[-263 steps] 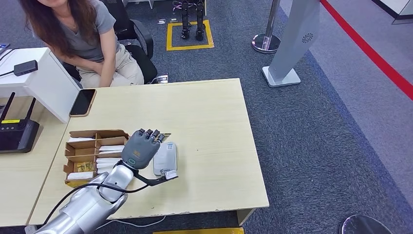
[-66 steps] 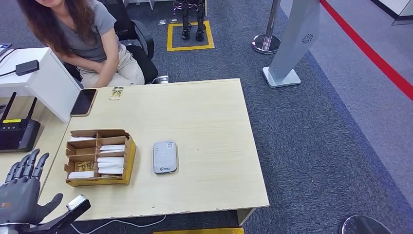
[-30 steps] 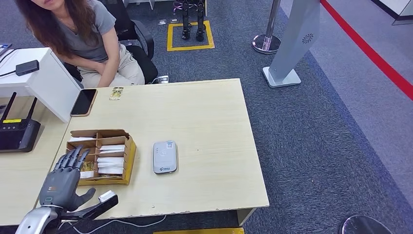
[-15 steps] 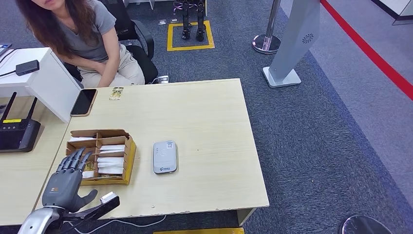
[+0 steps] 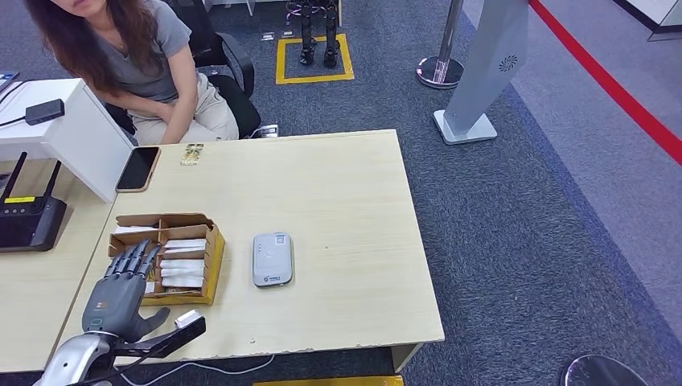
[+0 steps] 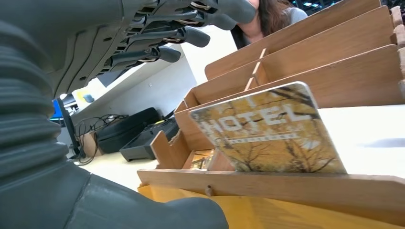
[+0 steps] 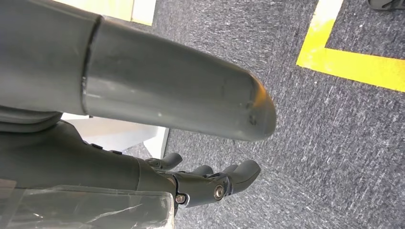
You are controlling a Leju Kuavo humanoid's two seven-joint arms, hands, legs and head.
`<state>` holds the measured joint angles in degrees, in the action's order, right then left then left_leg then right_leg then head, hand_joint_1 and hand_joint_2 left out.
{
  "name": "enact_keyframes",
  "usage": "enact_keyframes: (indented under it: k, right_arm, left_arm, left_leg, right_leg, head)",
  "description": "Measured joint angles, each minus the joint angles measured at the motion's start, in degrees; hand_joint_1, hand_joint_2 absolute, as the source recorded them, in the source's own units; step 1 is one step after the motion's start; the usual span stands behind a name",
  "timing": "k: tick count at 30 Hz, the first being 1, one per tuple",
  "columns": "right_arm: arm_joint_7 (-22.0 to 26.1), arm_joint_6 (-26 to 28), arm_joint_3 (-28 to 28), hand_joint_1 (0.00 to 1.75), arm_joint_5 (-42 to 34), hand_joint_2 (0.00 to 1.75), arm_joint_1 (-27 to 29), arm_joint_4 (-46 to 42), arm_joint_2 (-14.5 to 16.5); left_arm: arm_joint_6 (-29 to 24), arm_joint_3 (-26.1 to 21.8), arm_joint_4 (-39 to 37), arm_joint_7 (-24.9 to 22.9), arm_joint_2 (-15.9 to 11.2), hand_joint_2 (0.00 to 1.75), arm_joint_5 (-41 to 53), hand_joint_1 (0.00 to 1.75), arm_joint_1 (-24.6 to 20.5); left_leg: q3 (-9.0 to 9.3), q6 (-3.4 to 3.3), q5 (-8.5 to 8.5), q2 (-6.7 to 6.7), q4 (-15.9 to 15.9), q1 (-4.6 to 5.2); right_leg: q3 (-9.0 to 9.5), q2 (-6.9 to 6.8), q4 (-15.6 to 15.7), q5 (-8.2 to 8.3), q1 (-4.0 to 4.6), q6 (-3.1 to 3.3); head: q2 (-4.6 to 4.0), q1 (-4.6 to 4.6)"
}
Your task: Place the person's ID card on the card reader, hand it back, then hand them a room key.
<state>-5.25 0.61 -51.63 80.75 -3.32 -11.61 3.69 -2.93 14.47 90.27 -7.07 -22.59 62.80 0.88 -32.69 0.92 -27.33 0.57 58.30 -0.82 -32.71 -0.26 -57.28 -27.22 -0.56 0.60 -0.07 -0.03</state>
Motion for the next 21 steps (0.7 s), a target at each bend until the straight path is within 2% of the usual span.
enact_keyframes:
  k: [8, 9, 10, 12, 13, 14, 21]
  right_arm:
    - [0.09, -0.1, 0.01, 0.0, 0.1, 0.0, -0.11, 0.0, 0.0]
    - [0.09, -0.1, 0.01, 0.0, 0.1, 0.0, -0.11, 0.0, 0.0]
    - [0.09, -0.1, 0.0, 0.0, 0.12, 0.0, -0.11, 0.0, 0.0]
    - [0.09, -0.1, 0.0, 0.0, 0.14, 0.0, -0.12, 0.0, 0.0]
    - [0.09, -0.1, 0.0, 0.0, 0.15, 0.0, -0.12, 0.0, 0.0]
    - [0.09, -0.1, 0.01, 0.0, 0.15, 0.0, -0.12, 0.0, 0.0]
    - [0.09, -0.1, 0.0, 0.0, 0.16, 0.0, -0.13, 0.0, 0.0]
  left_arm:
    - [-0.8, 1.28, -1.8, 0.54, 0.92, 1.75, 0.9, 0.0, -1.9]
    - [-0.8, 1.42, -1.91, 0.54, 1.01, 1.75, 0.92, 0.06, -2.1]
    - [-0.79, 1.57, -1.99, 0.53, 1.07, 1.75, 0.91, 0.27, -2.26]
    - [-0.74, 1.91, -2.17, 0.52, 1.14, 1.75, 0.83, 1.14, -2.51]
    - [-0.71, 2.03, -2.27, 0.51, 1.18, 1.75, 0.76, 1.51, -2.61]
    - [-0.69, 2.11, -2.36, 0.51, 1.22, 1.75, 0.7, 1.75, -2.71]
    - [-0.66, 2.25, -2.78, 0.51, 1.51, 1.75, 0.61, 1.75, -3.06]
  left_leg:
    - [0.0, 0.0, 0.0, 0.0, 0.0, 0.01]
    - [0.0, 0.0, 0.0, 0.0, 0.0, 0.01]
    - [0.0, 0.0, 0.0, 0.0, 0.0, 0.01]
    - [0.0, 0.0, 0.0, 0.0, 0.0, 0.01]
    - [0.0, 0.0, 0.0, 0.0, 0.0, 0.01]
    - [0.0, 0.0, 0.0, 0.0, 0.0, 0.0]
    - [0.0, 0.0, 0.0, 0.0, 0.0, 0.0]
  right_leg:
    - [0.0, 0.0, 0.0, 0.0, 0.0, 0.0]
    - [0.0, 0.0, 0.0, 0.0, 0.0, 0.0]
    - [0.0, 0.0, 0.0, 0.0, 0.0, 0.0]
    - [0.0, 0.0, 0.0, 0.0, -0.01, 0.0]
    - [0.0, 0.0, 0.0, 0.0, -0.01, 0.0]
    - [0.0, 0.0, 0.0, 0.0, -0.01, 0.0]
    - [0.0, 0.01, 0.0, 0.0, 0.0, 0.0]
  head:
    - [-0.02, 0.01]
    - [-0.02, 0.01]
    - [-0.01, 0.01]
    - [-0.01, 0.0]
    - [-0.01, 0.0]
    - [-0.01, 0.0]
    - [-0.02, 0.01]
